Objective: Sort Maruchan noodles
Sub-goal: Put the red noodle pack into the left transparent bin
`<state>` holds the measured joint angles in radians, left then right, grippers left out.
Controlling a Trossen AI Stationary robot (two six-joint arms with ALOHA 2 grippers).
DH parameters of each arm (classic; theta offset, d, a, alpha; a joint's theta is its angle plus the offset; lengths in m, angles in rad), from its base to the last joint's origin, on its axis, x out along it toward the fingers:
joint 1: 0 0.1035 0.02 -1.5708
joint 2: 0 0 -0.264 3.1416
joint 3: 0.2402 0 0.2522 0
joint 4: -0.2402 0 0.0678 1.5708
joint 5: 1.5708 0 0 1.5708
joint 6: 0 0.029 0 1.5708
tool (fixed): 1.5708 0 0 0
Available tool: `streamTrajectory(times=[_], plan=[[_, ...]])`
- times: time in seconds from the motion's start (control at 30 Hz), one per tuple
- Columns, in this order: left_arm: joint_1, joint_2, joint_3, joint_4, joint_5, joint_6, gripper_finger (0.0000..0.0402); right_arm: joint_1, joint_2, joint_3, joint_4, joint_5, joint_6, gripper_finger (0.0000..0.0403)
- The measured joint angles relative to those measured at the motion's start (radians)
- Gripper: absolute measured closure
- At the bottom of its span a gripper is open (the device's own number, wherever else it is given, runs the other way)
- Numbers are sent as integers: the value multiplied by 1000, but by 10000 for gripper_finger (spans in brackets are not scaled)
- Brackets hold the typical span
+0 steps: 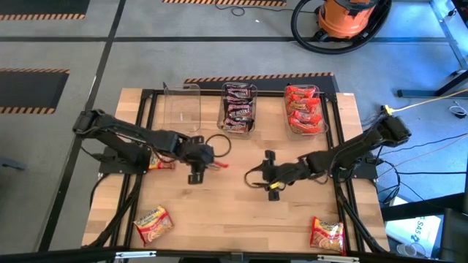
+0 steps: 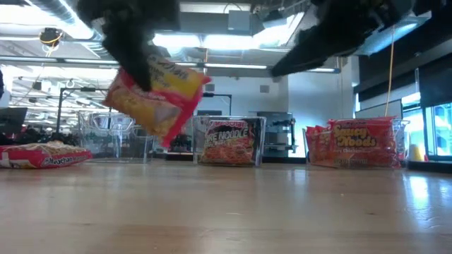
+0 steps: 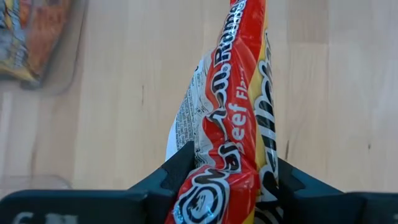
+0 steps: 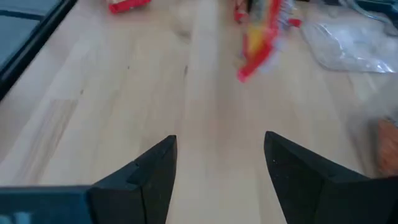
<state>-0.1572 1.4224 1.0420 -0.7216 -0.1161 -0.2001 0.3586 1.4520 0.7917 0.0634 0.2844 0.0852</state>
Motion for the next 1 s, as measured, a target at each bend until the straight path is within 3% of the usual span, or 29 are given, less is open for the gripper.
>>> streamTrajectory(times=[0.23,0.5,0.6,0.8,1.0], plan=[[118,-182,-134,36,3,7,285,-62,-137,-122,101,-61,-4,182],[315,-377,-75,7,21,135,284,-136,-146,-159,144,-146,-51,182],[408,-417,-54,-17,-29,198,284,-168,-145,-162,155,-183,-88,182],[624,-420,-51,-52,-91,344,284,-241,-146,-161,181,-263,-125,182],[840,-308,-53,-49,-86,450,284,-262,-146,-166,179,-298,-143,182]])
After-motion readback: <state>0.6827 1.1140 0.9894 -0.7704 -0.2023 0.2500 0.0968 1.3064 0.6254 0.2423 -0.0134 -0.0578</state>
